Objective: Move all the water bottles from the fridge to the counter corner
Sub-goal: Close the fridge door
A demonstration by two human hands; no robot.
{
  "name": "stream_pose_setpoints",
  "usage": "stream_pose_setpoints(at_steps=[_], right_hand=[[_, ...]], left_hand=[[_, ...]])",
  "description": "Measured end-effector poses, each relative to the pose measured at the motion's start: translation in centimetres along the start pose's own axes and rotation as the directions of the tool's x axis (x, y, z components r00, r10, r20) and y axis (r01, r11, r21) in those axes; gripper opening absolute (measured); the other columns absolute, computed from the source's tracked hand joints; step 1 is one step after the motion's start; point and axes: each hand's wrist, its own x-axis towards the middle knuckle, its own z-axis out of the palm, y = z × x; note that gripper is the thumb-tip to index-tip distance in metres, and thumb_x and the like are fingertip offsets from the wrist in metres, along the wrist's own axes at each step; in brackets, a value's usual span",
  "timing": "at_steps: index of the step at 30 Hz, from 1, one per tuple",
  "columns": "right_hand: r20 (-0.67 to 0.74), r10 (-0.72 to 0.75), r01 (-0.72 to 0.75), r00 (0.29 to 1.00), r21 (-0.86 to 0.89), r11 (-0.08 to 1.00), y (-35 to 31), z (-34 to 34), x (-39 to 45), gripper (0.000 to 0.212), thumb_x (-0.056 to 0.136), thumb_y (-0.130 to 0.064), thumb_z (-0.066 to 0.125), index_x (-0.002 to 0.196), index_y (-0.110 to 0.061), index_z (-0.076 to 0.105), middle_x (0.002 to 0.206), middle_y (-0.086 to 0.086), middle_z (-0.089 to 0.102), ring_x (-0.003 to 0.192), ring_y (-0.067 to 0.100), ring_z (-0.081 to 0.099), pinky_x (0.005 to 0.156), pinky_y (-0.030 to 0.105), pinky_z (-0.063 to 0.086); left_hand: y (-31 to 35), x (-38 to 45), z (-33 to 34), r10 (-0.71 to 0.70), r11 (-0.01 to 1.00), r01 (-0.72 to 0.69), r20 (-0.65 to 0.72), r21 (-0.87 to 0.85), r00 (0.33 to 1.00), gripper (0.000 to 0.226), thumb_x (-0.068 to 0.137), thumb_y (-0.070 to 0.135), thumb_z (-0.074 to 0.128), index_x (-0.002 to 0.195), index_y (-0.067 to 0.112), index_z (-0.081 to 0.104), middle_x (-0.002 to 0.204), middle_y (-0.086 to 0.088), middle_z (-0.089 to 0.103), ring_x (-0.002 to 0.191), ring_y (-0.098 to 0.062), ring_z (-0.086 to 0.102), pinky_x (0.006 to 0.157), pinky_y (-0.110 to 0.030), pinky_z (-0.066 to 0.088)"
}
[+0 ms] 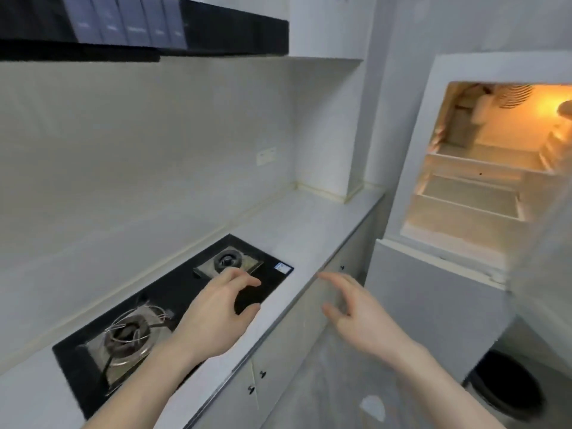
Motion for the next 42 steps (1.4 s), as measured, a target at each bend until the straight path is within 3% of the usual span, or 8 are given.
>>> stream_pose_setpoints(at_steps=[5,9,13,17,24,29,38,42], right_hand=[[-0.154,0.118,-0.120,0.981,-0.005,0.993,9.3,-8.6,-2.2,0.053,0.103,-0.023,0.058,0.152,-0.034,0.043,0.153,-0.015,0.044,0.139,0.004,0.041,0.102,0.008,0.023],[-0.256,0.215,-0.219,0.942,0.011,0.976,15.0,-14.0,-4.8,0.053,0.104,-0.026,0.058,0.152,-0.037,0.042,0.154,-0.019,0.042,0.143,0.002,0.038,0.105,0.011,0.022],[-0.339,0.305,-0.311,0.890,0.039,0.950,19.2,-17.8,-7.2,0.054,0.103,-0.027,0.058,0.153,-0.039,0.041,0.156,-0.022,0.039,0.144,-0.001,0.035,0.106,0.012,0.022],[-0.425,0.376,-0.391,0.824,0.055,0.919,23.1,-20.7,-9.1,0.056,0.100,-0.023,0.062,0.152,-0.036,0.045,0.155,-0.018,0.043,0.139,-0.001,0.040,0.103,0.008,0.022],[-0.527,0.482,-0.508,0.700,0.108,0.855,29.2,-24.2,-10.4,0.054,0.099,-0.023,0.064,0.148,-0.038,0.047,0.149,-0.019,0.046,0.139,0.003,0.043,0.107,0.017,0.030],[-0.538,0.580,-0.628,0.611,0.115,0.769,33.8,-26.1,-9.6,0.052,0.100,-0.021,0.064,0.149,-0.029,0.049,0.150,-0.012,0.047,0.140,0.009,0.044,0.102,0.012,0.026],[-0.426,0.814,-0.861,0.394,0.137,0.489,44.7,-25.9,-10.8,0.057,0.097,-0.021,0.066,0.151,-0.021,0.048,0.155,0.004,0.047,0.145,0.023,0.043,0.117,0.027,0.028],[-0.314,0.909,-0.933,0.273,0.145,0.330,49.0,-24.7,-12.8,0.064,0.095,-0.022,0.062,0.155,-0.021,0.041,0.156,0.010,0.045,0.142,0.031,0.047,0.115,0.034,0.039]], left_hand=[[9.3,8.1,6.5,0.134,0.991,-0.132,0.046,-0.037,0.990,0.039,0.094,0.039,0.067,0.132,0.036,0.060,0.133,0.022,0.047,0.123,-0.003,0.050,0.097,-0.018,0.035],[15.6,13.0,10.5,0.223,0.972,-0.215,0.092,-0.091,0.970,0.035,0.092,0.038,0.068,0.127,0.039,0.061,0.127,0.024,0.048,0.116,-0.002,0.052,0.093,-0.018,0.039],[20.8,17.0,13.5,0.317,0.947,-0.304,0.140,-0.102,0.938,0.035,0.093,0.038,0.067,0.127,0.039,0.061,0.130,0.023,0.047,0.107,0.001,0.051,0.088,-0.007,0.032],[25.2,20.7,16.5,0.418,0.907,-0.398,0.174,-0.138,0.892,0.037,0.092,0.040,0.068,0.129,0.037,0.061,0.133,0.020,0.048,0.120,-0.005,0.052,0.101,-0.025,0.041],[31.7,26.6,21.3,0.547,0.835,-0.509,0.214,-0.209,0.810,0.036,0.094,0.041,0.065,0.130,0.039,0.058,0.134,0.024,0.045,0.087,-0.003,0.052,0.091,-0.021,0.037],[33.7,32.0,24.3,0.616,0.786,-0.567,0.222,-0.247,0.756,0.035,0.093,0.038,0.067,0.127,0.037,0.061,0.133,0.022,0.047,0.120,-0.002,0.052,0.094,-0.019,0.036],[34.0,39.2,31.0,0.638,0.770,-0.579,0.312,-0.268,0.704,0.035,0.092,0.038,0.068,0.127,0.037,0.061,0.130,0.023,0.046,0.122,-0.003,0.050,0.092,-0.017,0.033],[33.7,40.1,33.1,0.626,0.779,-0.563,0.369,-0.276,0.687,0.040,0.091,0.043,0.067,0.130,0.038,0.058,0.133,0.023,0.045,0.124,-0.004,0.049,0.094,-0.020,0.038]])
